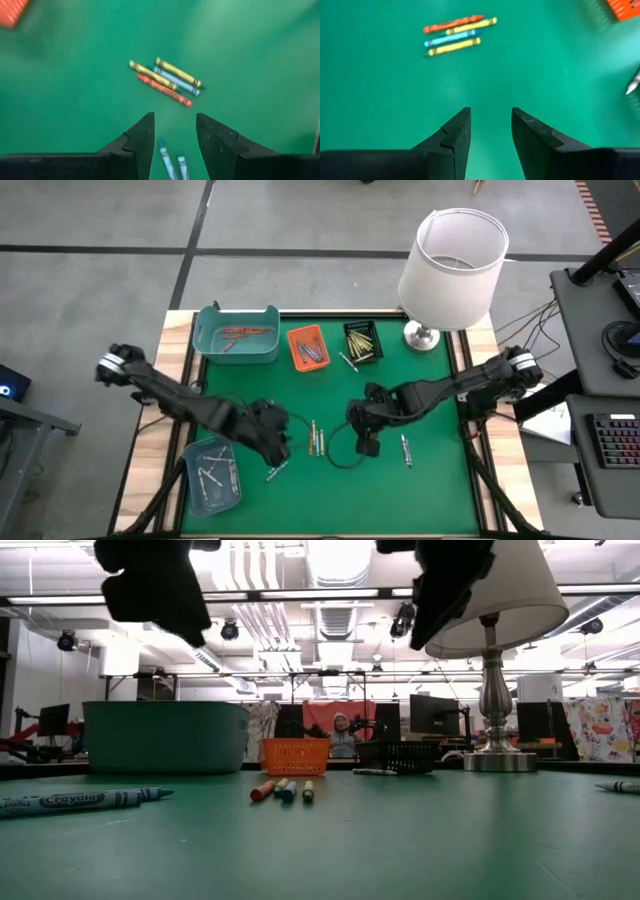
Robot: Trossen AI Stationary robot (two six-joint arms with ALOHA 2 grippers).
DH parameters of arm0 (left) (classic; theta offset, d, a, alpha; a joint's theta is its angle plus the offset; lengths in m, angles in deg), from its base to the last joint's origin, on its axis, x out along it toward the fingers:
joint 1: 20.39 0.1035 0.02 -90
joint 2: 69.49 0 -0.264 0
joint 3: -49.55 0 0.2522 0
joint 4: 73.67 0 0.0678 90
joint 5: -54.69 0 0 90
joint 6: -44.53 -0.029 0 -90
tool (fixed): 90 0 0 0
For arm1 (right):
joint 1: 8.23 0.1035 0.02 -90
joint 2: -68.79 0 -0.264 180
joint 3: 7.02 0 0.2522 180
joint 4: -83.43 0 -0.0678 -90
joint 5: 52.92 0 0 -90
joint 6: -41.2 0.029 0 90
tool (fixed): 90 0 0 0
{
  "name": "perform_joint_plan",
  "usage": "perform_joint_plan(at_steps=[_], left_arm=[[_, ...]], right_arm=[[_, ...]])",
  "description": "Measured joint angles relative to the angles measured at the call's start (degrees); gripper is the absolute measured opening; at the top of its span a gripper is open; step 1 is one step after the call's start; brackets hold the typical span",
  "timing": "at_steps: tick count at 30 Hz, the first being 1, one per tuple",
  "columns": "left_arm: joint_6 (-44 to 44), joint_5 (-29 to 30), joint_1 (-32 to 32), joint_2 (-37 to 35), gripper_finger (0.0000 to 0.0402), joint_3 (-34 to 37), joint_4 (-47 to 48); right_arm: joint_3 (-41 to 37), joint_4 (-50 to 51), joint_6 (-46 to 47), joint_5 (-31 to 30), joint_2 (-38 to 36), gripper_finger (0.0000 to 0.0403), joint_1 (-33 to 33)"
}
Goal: Sort crayons
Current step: Put the blue crayon into the orange bin
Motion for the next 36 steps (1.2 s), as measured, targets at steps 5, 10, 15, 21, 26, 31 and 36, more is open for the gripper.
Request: perform_joint_plan(at_steps=[5,10,15,21,26,31,36], left_arm=[[5.19,-0.24,-3.40,10.08,0.0127,-7.12,5.98],[6.55,0.56,-5.94,19.55,0.0127,-14.53,10.01],[11.33,0.72,-6.47,27.82,0.0128,-20.32,16.31],[13.98,0.86,-6.32,35.62,0.0149,-26.22,27.07],[14.02,0.90,-6.32,39.05,0.0172,-28.35,29.26],[14.40,2.10,-6.30,39.83,0.0181,-28.31,29.25],[14.52,3.48,-5.95,39.85,0.0177,-27.68,30.01]], right_arm=[[-0.13,3.24,4.79,-0.02,0.00,0.0127,3.79],[-2.11,3.36,8.92,-0.60,0.00,0.0133,9.35],[-4.17,3.18,13.44,-6.15,0.25,0.0133,15.82],[-5.98,0.69,16.56,-16.51,0.28,0.0126,21.96],[-6.83,-1.63,17.39,-19.10,0.28,0.0127,24.45],[-7.06,-3.37,17.01,-20.31,0.31,0.0129,24.61],[-7.15,-4.40,15.14,-21.44,0.31,0.0124,24.47]])
